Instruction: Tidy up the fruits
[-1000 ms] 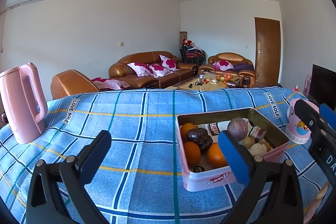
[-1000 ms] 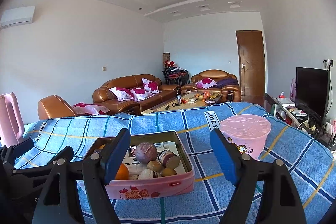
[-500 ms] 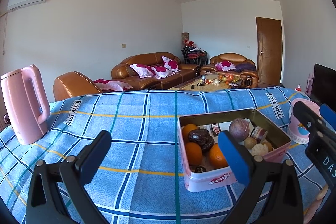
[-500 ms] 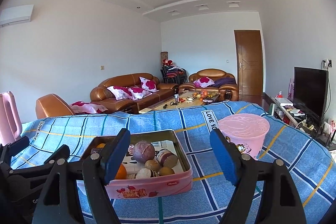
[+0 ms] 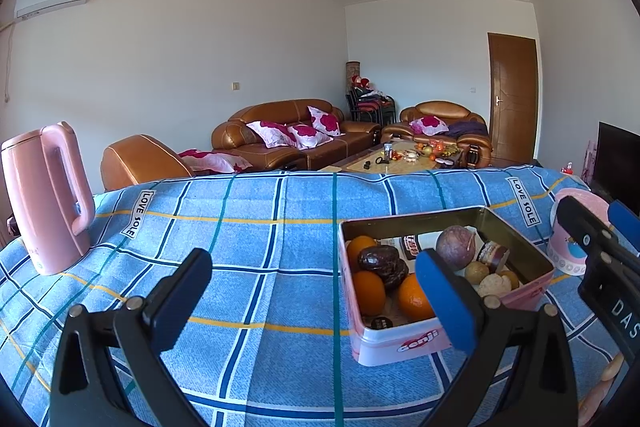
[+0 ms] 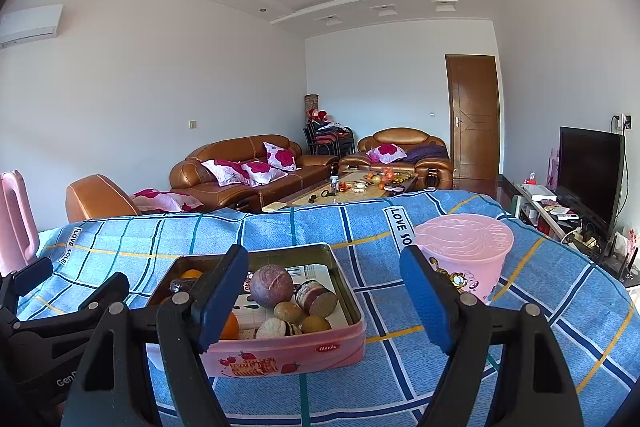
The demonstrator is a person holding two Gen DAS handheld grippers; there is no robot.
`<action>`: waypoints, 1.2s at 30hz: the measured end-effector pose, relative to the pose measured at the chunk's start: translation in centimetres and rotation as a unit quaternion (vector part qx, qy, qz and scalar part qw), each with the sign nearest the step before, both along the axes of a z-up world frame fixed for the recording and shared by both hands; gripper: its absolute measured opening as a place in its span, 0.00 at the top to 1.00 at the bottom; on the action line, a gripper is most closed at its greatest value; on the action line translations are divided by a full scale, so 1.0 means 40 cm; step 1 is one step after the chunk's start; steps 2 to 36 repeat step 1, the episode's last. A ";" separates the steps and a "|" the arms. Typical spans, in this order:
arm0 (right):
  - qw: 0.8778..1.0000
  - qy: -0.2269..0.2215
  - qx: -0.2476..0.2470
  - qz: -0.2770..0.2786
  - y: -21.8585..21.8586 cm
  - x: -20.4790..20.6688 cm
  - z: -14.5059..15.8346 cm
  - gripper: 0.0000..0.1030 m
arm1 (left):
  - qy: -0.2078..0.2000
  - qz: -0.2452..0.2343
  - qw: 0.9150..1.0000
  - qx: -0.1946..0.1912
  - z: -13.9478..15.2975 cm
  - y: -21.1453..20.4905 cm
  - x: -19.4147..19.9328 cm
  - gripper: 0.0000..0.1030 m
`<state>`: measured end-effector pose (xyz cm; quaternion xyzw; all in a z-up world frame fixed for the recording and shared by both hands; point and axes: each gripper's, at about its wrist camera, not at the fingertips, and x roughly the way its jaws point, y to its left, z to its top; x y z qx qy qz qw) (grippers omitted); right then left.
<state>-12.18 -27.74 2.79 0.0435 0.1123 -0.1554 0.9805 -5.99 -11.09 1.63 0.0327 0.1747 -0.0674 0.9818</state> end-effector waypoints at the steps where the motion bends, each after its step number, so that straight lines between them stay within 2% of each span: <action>1: 1.000 0.000 0.000 0.000 0.000 0.001 0.000 0.23 | 0.000 0.000 1.000 0.000 0.000 0.000 0.000 0.00; 36: 1.000 0.000 0.000 0.000 0.000 0.001 0.000 0.23 | 0.000 0.000 1.000 0.000 0.000 0.000 0.000 0.00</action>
